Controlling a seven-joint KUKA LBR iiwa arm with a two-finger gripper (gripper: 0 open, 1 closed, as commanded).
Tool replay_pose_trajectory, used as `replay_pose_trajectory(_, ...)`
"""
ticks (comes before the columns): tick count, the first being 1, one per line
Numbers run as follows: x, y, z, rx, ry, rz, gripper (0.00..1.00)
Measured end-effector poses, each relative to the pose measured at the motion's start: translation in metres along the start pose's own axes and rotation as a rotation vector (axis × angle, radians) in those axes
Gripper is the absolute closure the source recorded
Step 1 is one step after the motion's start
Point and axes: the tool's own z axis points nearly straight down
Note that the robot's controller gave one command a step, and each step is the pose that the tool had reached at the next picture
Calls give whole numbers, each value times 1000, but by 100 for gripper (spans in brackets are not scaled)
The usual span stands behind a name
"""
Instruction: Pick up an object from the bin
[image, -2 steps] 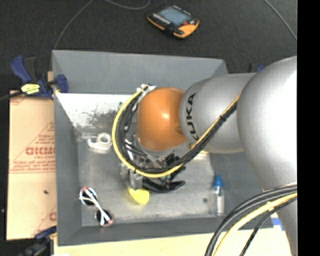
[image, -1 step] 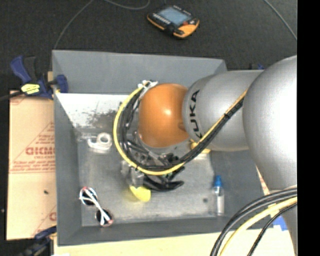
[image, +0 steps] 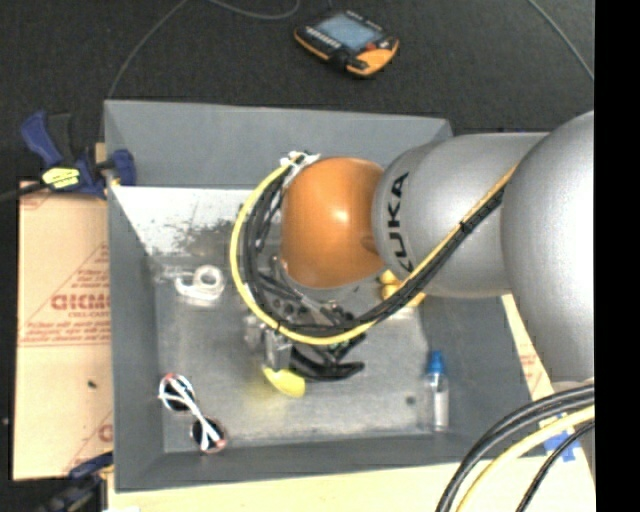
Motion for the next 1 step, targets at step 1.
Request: replay_pose_trajectory(1, 0, 0, -19, 0, -2, 0, 100)
